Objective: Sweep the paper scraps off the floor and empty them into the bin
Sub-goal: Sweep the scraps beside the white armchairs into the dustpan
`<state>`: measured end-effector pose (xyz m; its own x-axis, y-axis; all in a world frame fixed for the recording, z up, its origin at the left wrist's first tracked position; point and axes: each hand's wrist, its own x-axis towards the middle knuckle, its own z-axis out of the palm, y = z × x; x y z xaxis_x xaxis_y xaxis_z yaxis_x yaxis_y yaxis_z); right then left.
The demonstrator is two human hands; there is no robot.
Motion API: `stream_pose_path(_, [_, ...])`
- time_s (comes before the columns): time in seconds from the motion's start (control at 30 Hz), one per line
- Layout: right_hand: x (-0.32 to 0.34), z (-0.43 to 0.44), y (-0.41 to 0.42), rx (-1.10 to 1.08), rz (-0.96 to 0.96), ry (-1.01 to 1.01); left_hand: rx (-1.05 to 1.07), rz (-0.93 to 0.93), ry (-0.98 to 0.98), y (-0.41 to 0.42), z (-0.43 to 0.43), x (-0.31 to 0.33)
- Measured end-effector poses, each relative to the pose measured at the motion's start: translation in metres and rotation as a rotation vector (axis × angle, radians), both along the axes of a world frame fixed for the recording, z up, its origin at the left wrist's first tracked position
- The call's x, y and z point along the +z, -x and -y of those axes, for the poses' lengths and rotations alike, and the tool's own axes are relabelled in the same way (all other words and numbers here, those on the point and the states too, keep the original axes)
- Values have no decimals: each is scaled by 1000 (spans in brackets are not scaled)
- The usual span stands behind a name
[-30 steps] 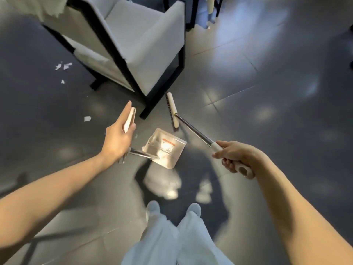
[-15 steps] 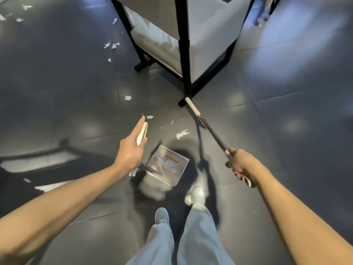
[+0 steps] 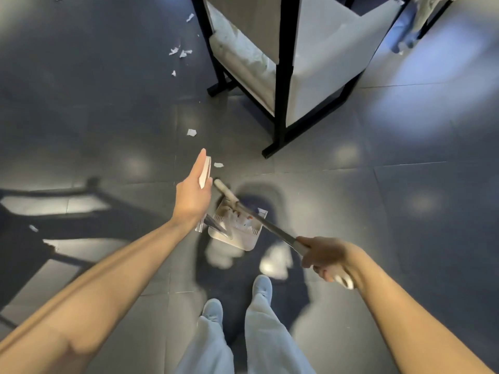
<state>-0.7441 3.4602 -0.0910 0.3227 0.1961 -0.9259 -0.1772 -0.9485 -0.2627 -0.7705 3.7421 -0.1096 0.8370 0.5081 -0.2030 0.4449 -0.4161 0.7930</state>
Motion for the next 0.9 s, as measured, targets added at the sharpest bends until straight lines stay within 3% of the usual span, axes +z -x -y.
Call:
stream_pose_path(0.1, [21, 21, -10, -134, -59, -19, 5, -12, -10, 7, -7, 2])
stream_pose_path(0.37, [51, -33, -43, 5, 98, -98, 171, 5, 8, 47, -45, 6])
stream_pose_path(0.7, [-4, -154, -100, 52, 323, -95, 255, 31, -19, 91, -123, 20])
stream_pose_path(0.9, [-34, -222, -95, 109, 277, -57, 262, 35, 43, 146, -172, 17])
